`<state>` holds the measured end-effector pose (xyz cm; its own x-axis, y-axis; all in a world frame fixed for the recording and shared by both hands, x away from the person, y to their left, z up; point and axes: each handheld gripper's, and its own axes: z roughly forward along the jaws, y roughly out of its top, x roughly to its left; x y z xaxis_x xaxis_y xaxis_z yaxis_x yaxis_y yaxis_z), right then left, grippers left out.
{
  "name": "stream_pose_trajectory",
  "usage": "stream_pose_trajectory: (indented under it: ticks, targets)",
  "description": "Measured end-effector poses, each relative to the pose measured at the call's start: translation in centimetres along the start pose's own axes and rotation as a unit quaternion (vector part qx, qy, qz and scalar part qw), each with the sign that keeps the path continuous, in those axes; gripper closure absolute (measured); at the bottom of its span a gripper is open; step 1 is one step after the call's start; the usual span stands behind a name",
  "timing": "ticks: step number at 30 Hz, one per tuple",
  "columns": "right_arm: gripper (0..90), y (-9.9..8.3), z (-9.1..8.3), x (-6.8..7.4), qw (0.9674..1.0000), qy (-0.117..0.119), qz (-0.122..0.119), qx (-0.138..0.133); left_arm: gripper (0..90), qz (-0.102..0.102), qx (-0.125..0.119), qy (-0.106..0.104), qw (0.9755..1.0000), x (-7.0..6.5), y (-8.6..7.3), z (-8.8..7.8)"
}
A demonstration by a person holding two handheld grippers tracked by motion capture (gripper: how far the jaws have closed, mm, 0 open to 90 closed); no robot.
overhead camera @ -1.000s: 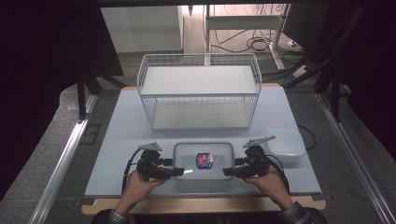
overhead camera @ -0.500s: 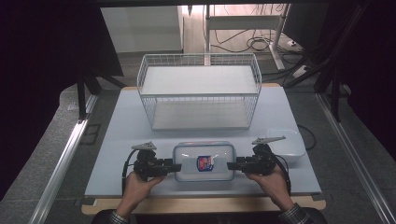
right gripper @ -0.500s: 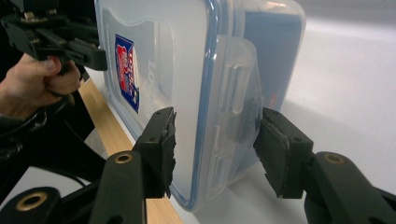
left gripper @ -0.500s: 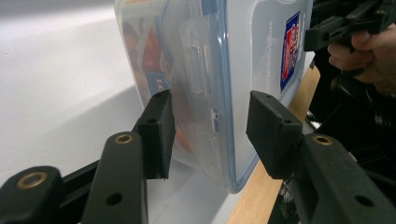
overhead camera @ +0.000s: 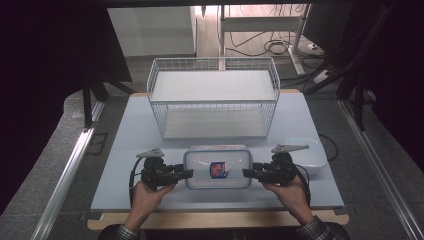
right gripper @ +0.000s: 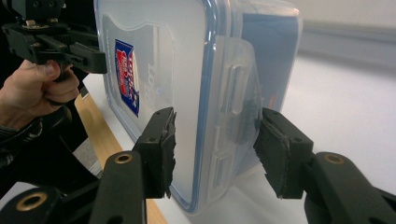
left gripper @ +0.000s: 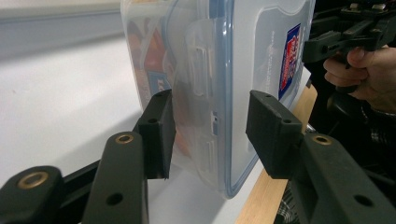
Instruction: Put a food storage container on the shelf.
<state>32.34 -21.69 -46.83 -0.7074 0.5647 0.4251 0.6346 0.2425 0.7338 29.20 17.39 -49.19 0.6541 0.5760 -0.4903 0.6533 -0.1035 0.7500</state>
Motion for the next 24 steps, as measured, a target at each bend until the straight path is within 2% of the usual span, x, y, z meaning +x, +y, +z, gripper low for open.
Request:
stream_pose_trajectory:
  ticks: [8,12,16,18,24]
  targets:
    - [49.7,1.4,-0.3,0.1,0.9999,0.002,-0.010,-0.012,52.6,0.017,-0.007,0.011,0.9998,-0.4,1.8,-0.7]
    - [49.7,2.4,-0.6,0.2,0.9996,0.000,-0.020,-0.021,52.6,0.019,-0.010,0.013,0.9997,-0.5,2.5,-0.9]
    - [49.7,3.5,-0.9,0.4,0.9993,0.001,-0.027,-0.026,52.6,0.031,-0.018,0.019,0.9992,-0.8,4.1,-1.6]
    - [49.7,3.9,-0.9,0.5,0.9992,0.001,-0.029,-0.028,52.6,0.032,-0.020,0.020,0.9991,-0.9,4.3,-1.7]
    - [49.6,6.3,-1.5,0.8,0.9983,0.002,-0.040,-0.043,52.4,0.040,-0.033,0.028,0.9983,-1.3,6.7,-2.7]
